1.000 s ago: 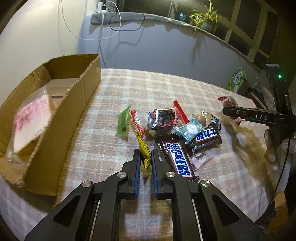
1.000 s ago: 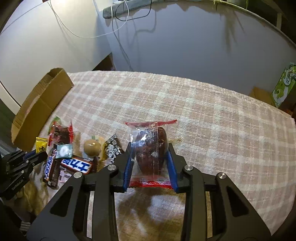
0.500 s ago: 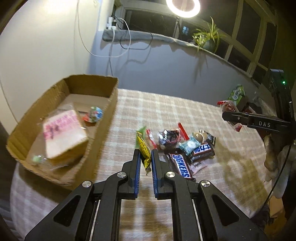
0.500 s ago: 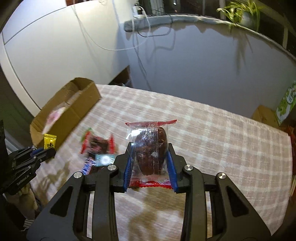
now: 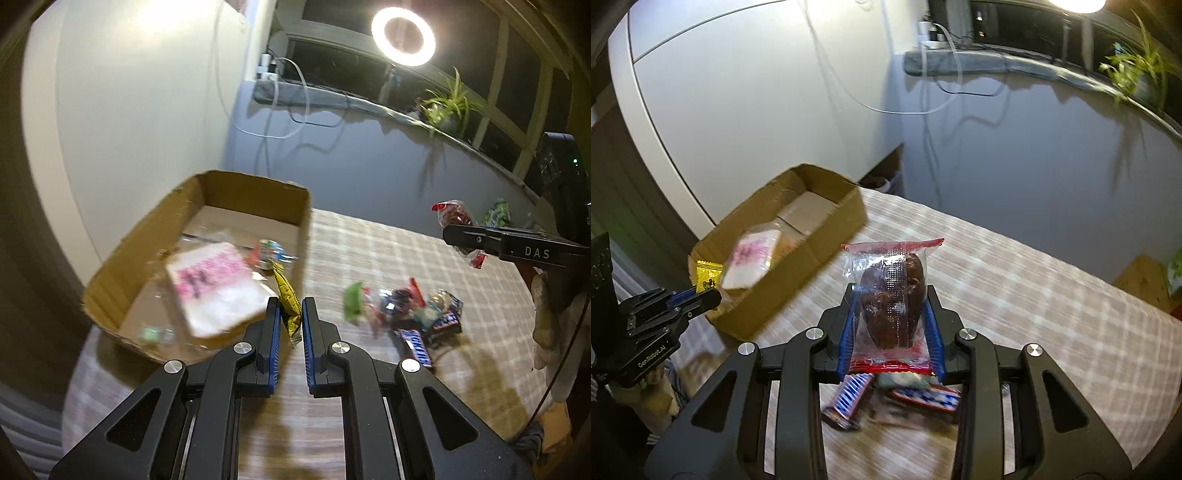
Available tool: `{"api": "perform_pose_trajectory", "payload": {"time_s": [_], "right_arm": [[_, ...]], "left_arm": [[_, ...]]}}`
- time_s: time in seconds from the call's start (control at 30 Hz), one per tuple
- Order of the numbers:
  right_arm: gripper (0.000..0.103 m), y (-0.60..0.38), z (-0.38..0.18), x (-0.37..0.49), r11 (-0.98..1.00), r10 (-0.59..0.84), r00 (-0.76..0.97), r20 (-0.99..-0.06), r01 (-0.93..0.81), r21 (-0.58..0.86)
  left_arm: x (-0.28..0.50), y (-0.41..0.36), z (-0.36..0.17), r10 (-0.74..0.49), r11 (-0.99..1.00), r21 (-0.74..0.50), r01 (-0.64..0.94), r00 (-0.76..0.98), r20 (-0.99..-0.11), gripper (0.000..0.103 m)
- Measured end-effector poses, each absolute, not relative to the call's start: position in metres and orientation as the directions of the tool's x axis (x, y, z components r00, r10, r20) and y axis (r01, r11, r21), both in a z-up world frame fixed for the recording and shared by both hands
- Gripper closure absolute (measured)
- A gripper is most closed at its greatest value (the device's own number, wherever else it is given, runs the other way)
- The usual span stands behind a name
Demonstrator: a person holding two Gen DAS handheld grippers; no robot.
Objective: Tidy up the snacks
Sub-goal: 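Carry the chocolate and yellow candy over the cardboard box with both tools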
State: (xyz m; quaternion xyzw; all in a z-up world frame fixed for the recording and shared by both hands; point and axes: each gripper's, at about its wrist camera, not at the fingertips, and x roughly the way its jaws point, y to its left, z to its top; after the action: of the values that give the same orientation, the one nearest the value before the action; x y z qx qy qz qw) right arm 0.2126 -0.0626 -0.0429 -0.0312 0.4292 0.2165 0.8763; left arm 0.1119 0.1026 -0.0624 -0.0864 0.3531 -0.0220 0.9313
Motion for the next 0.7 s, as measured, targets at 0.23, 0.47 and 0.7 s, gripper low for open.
{"api": "perform_pose_trajectory", "payload": {"time_s": [0.23, 0.47, 0.7], "right_arm": [[0.069, -0.013, -0.038, 0.231, 0.875, 0.393, 0.515, -0.762, -0.464, 0.137], [0.069, 0.034, -0.046, 0.256, 0.847, 0.423, 0.483, -0.767, -0.510, 0.146], [0.069, 0.071, -0.064, 0.282, 0.831, 0.436, 0.447, -0.781, -0.533, 0.159]], "left_arm": [[0.116, 0.140, -0.062, -0.058, 0.981, -0.177, -0.077, 0.760, -0.647, 0.093], [0.125, 0.166, -0.068, -0.034, 0.978, -0.178, -0.109, 0.758, -0.651, 0.093], [0.136, 0.180, -0.075, -0.017, 0.979, -0.165, -0.123, 0.752, -0.659, 0.093]]}}
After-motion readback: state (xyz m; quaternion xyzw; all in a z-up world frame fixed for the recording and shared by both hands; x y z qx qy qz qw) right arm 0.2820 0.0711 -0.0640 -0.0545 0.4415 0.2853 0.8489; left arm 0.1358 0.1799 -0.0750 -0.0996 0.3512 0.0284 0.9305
